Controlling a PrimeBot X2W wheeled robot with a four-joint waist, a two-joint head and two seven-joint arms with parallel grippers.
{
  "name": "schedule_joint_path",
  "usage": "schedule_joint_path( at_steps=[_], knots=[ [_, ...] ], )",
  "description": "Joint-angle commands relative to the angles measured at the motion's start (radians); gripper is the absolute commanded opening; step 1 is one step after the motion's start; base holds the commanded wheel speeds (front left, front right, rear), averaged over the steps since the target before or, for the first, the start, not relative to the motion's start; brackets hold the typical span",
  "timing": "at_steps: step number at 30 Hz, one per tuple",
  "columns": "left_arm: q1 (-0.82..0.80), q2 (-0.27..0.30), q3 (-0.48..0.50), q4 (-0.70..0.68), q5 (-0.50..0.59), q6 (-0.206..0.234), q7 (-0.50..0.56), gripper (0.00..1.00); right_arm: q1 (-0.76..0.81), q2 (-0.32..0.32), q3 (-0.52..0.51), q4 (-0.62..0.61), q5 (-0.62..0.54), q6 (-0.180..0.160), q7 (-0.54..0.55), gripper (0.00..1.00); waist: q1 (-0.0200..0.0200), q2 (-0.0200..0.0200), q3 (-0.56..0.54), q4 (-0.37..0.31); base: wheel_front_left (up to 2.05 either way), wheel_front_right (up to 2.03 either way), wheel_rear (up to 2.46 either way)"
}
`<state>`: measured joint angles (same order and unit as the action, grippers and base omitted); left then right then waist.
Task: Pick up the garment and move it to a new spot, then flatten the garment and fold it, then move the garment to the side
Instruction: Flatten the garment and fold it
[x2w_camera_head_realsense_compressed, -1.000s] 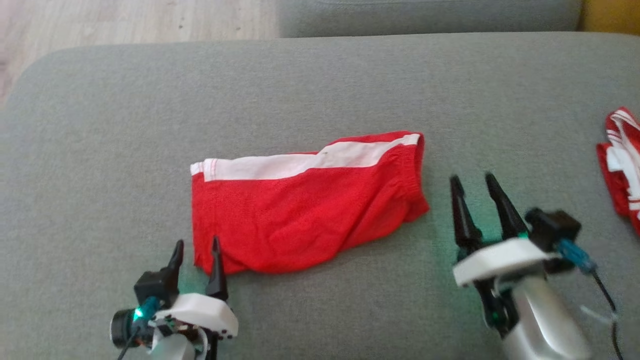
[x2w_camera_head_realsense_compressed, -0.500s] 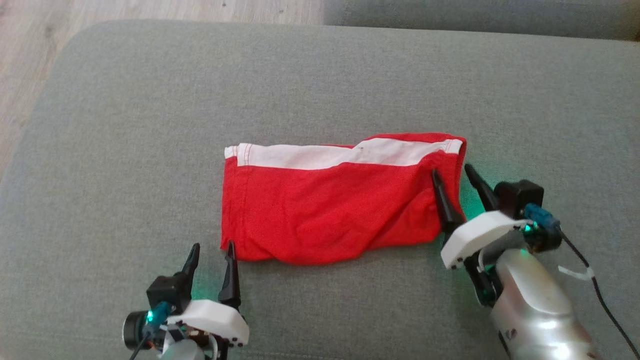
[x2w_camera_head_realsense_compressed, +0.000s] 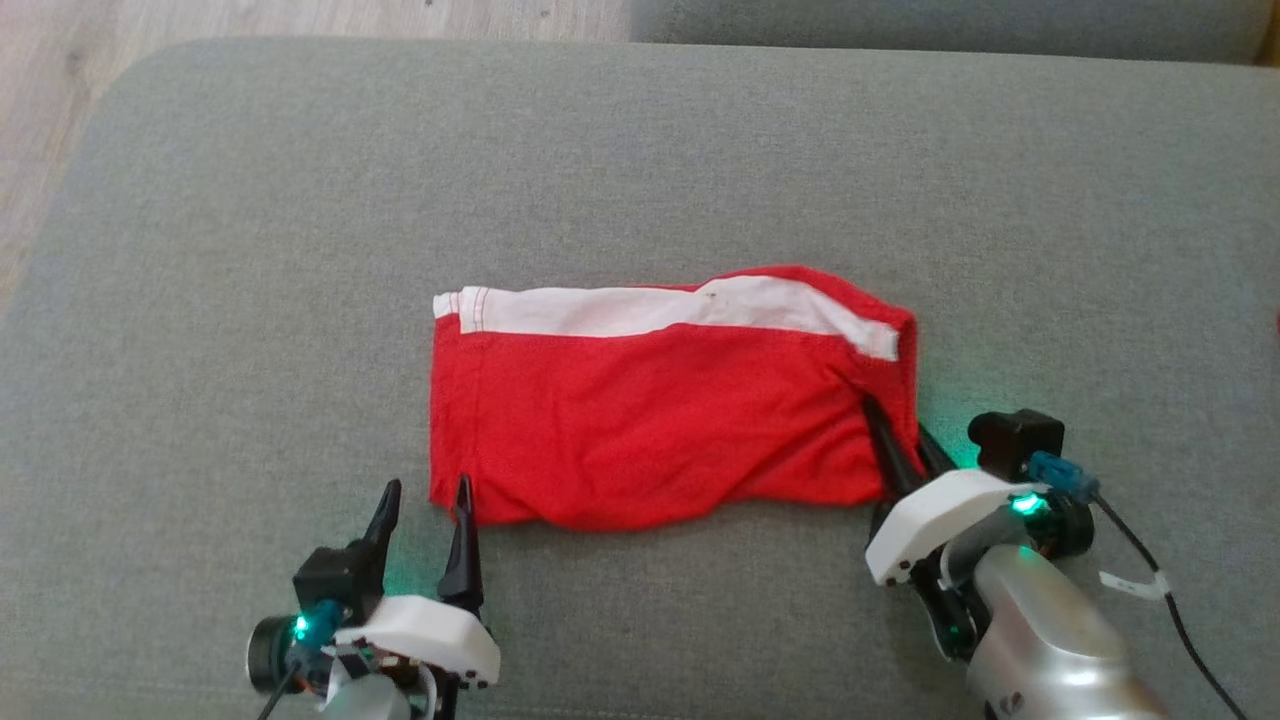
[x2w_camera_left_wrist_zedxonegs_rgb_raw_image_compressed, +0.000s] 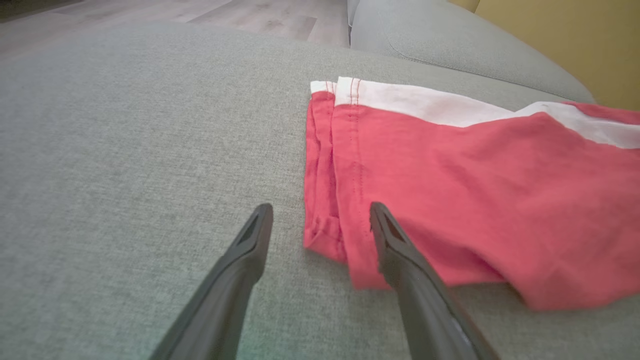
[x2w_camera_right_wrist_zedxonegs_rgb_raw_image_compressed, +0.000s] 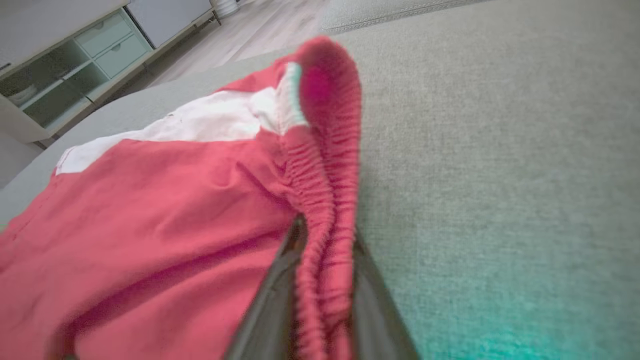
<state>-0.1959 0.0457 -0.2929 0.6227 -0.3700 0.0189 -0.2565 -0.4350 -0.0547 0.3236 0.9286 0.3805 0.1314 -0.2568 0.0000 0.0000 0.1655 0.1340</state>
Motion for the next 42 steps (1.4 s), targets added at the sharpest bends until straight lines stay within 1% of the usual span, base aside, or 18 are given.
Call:
schedule_joint_path(
  at_steps=[1,5,12,14,16,20,24,27,28,29,32,34,35,36,37,38,40,42],
  knots=[
    [-0.010,0.005,0.023,-0.028,0.003,0.002,-0.005,1.00,0.017,0.005,0.032,0.000,0.022,-0.001,-0.005,0.00,0.0000,0.0000,-0.002,0.001,0.00,0.00,0.00],
    [-0.011,0.005,0.019,-0.027,0.001,0.003,-0.005,1.00,0.014,0.005,0.019,0.003,0.068,-0.001,-0.005,0.00,0.0000,0.0000,-0.010,0.001,0.00,0.00,0.00],
    [0.010,0.005,0.036,-0.028,0.016,0.002,-0.005,1.00,0.019,0.005,-0.094,-0.040,0.096,-0.001,-0.005,0.00,0.0000,0.0000,-0.037,-0.016,0.00,0.00,0.00],
    [0.017,0.005,0.038,-0.030,0.015,0.000,-0.005,1.00,0.020,0.005,-0.109,-0.062,0.102,-0.001,-0.005,0.00,0.0000,0.0000,-0.043,-0.021,0.00,0.00,0.00],
    [0.022,0.005,0.033,-0.031,0.011,0.001,-0.005,1.00,0.018,0.005,-0.097,-0.095,0.132,-0.001,-0.005,0.00,0.0000,0.0000,-0.047,-0.023,0.00,0.00,0.00],
    [0.026,0.005,0.008,-0.029,0.001,-0.001,-0.005,1.00,0.003,0.005,0.012,-0.184,0.239,-0.001,0.011,0.00,0.0000,0.0000,-0.056,-0.009,0.00,0.00,0.00],
    [0.033,0.005,-0.022,-0.025,-0.017,-0.002,-0.005,1.00,-0.015,0.005,0.128,-0.297,0.343,-0.001,0.055,0.00,0.0000,0.0000,-0.066,0.036,0.00,0.00,0.00],
    [0.037,0.005,-0.046,-0.021,-0.026,-0.001,-0.005,1.00,-0.028,0.005,0.189,-0.344,0.389,-0.001,0.087,0.00,0.0000,0.0000,-0.070,0.091,0.00,0.00,0.00],
    [0.038,0.005,-0.054,-0.021,-0.029,0.000,-0.005,1.00,-0.034,0.005,0.202,-0.347,0.400,-0.001,0.096,0.00,0.0000,0.0000,-0.070,0.112,0.00,0.00,0.00],
    [0.041,0.005,-0.071,-0.021,-0.034,0.002,-0.005,1.00,-0.047,0.005,0.225,-0.338,0.404,-0.001,0.106,0.00,0.0000,0.0000,-0.069,0.158,0.00,0.00,0.00],
    [0.041,0.005,-0.092,-0.019,-0.042,0.003,-0.005,1.00,-0.072,0.005,0.245,-0.290,0.402,-0.001,0.108,0.00,0.0000,0.0000,-0.062,0.227,0.00,0.00,0.00],
    [0.039,0.005,-0.101,-0.016,-0.043,0.005,-0.005,1.00,-0.087,0.005,0.264,-0.254,0.411,-0.001,0.107,0.00,0.0000,0.0000,-0.056,0.266,0.00,0.00,0.00],
    [0.039,0.005,-0.101,-0.016,-0.043,0.005,-0.005,1.00,-0.087,0.005,0.264,-0.254,0.411,-0.001,0.107,0.00,0.0000,0.0000,-0.056,0.266,0.00,0.00,0.00],
    [0.038,0.005,-0.103,-0.016,-0.044,0.007,-0.005,1.00,-0.095,0.005,0.277,-0.239,0.417,-0.001,0.104,0.22,0.0000,0.0000,-0.055,0.278,0.00,0.00,0.00],
    [0.037,0.005,-0.104,-0.015,-0.044,0.010,-0.005,1.00,-0.100,0.005,0.290,-0.226,0.427,-0.001,0.100,0.71,0.0000,0.0000,-0.053,0.290,0.00,0.00,0.00],
    [0.035,0.005,-0.106,-0.015,-0.044,0.013,-0.005,1.00,-0.105,0.005,0.308,-0.221,0.440,-0.001,0.093,1.00,0.0000,0.0000,-0.052,0.298,0.00,0.00,0.00],
    [0.032,0.005,-0.103,-0.017,-0.044,0.017,-0.005,1.00,-0.112,0.005,0.346,-0.225,0.465,-0.001,0.071,1.00,0.0000,0.0000,-0.051,0.300,0.00,0.00,0.00],
    [0.028,0.005,-0.091,-0.024,-0.041,0.024,-0.005,1.00,-0.118,0.005,0.383,-0.231,0.473,-0.001,0.048,1.00,0.0000,0.0000,-0.050,0.285,0.00,0.00,0.00]
  ],
)
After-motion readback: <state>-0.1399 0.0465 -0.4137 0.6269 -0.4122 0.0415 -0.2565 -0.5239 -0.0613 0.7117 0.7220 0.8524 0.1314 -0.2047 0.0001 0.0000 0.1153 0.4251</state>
